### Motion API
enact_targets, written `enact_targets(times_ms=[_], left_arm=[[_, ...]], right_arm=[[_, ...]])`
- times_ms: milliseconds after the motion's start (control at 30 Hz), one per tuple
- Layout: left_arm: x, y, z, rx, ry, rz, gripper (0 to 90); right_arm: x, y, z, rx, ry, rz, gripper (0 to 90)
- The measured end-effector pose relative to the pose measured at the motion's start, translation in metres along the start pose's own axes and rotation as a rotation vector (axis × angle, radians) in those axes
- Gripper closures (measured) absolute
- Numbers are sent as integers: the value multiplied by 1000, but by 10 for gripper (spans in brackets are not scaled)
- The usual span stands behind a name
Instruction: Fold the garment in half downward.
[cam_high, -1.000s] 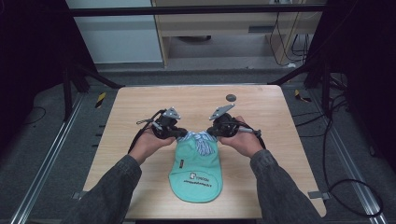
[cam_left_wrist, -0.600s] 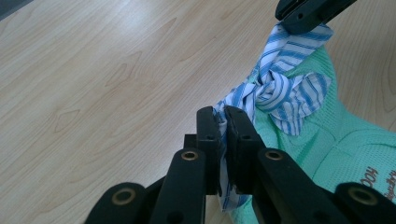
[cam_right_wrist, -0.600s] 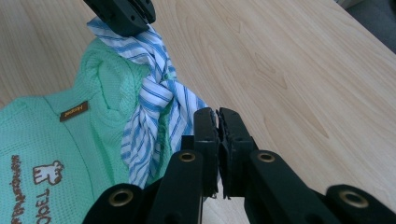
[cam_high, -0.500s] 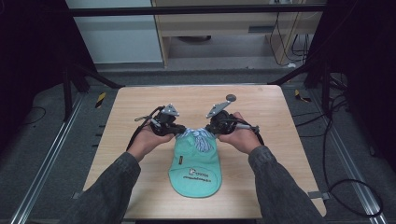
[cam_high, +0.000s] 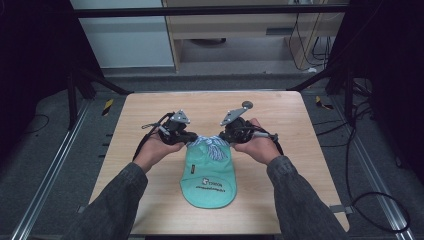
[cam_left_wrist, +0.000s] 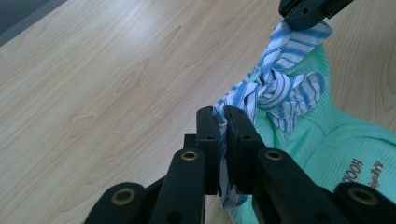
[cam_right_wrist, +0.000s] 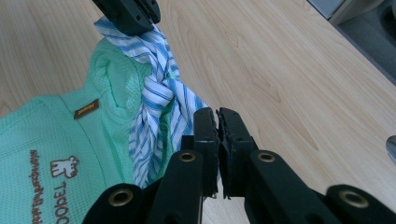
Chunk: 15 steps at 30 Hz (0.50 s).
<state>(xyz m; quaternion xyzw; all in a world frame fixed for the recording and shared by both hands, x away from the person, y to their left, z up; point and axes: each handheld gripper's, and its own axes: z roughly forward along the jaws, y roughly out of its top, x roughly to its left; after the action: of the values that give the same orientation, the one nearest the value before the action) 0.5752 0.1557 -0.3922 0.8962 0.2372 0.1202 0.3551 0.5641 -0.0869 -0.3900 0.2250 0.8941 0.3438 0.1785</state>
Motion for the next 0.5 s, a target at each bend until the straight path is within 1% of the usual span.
enact_targets(times_ms=[67,200,267,500], left_arm=[[0,4,-2,3,7,15,848],[2,8,-5,5,9,28,848],[3,9,-5,2,13,24,848],[5,12,-8,-4,35,22,848]], right_arm=[[-1,1,-2,4,-2,-5,865],[-4,4,-4,5,-10,-11,865],[-4,6,-5,2,-13,-9,865],[-6,12,-7,-2,-26,-29,866]])
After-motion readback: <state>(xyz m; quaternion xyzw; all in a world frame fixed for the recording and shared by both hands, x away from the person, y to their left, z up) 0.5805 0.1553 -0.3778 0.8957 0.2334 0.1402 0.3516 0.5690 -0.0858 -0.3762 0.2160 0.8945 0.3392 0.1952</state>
